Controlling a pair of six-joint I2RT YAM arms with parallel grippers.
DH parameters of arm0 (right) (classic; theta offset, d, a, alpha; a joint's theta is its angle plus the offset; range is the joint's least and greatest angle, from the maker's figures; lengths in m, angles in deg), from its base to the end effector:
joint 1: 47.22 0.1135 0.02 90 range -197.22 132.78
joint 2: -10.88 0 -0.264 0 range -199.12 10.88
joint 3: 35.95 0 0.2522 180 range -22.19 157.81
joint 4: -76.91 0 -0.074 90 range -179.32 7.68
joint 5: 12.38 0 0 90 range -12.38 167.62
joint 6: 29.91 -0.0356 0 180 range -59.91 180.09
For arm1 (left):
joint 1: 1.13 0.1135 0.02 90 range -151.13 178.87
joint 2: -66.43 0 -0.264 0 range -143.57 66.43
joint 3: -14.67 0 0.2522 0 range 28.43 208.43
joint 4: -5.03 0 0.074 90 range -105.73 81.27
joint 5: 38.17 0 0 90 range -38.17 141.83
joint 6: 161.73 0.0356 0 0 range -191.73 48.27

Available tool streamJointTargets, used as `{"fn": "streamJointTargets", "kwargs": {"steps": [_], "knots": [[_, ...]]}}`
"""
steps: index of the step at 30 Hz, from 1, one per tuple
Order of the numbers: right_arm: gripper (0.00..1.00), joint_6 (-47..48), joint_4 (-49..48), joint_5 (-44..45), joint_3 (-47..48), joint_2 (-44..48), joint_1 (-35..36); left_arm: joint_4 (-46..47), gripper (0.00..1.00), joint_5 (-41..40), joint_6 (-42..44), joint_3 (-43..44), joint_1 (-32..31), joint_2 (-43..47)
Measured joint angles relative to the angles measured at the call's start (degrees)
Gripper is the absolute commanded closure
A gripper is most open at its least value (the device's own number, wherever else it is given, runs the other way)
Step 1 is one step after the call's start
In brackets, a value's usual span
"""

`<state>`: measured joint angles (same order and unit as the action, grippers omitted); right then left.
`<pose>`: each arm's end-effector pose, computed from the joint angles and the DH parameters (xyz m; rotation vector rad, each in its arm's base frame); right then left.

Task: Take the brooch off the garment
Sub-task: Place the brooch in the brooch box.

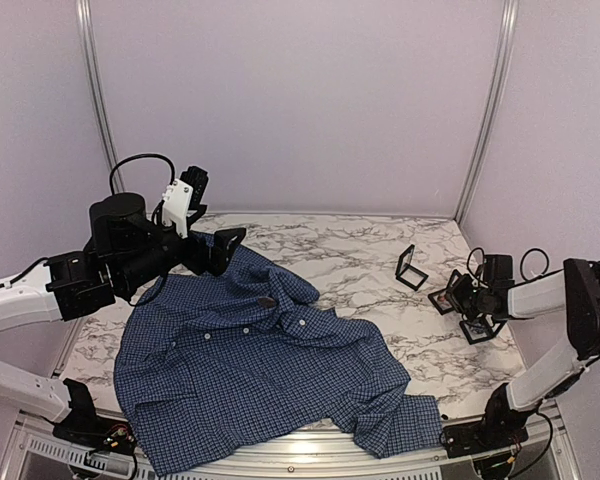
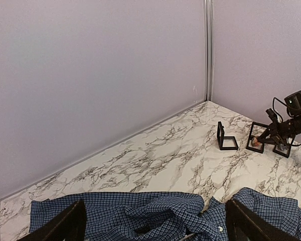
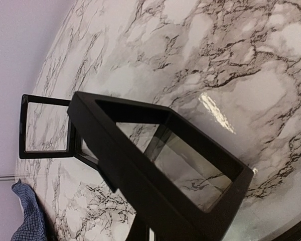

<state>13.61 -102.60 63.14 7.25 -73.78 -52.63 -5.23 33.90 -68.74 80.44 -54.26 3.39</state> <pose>0.2648 -0.0161 0.1369 0.9127 2.1814 0.6500 0.1643 -0.2008 0.3467 0.5904 1.6057 -0.3873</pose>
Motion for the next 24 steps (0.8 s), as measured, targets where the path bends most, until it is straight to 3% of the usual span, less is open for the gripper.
{"fn": "streamJointTargets", "kwargs": {"steps": [10,24], "knots": [[0.81,1.1,1.3,0.1,0.9,0.0,0.0,0.0,0.01,0.3,0.0,0.0,0.3,0.0],[0.77,3.3,6.7,1.1,2.7,0.6,0.0,0.0,0.01,0.9,0.0,0.0,0.3,0.0]]}}
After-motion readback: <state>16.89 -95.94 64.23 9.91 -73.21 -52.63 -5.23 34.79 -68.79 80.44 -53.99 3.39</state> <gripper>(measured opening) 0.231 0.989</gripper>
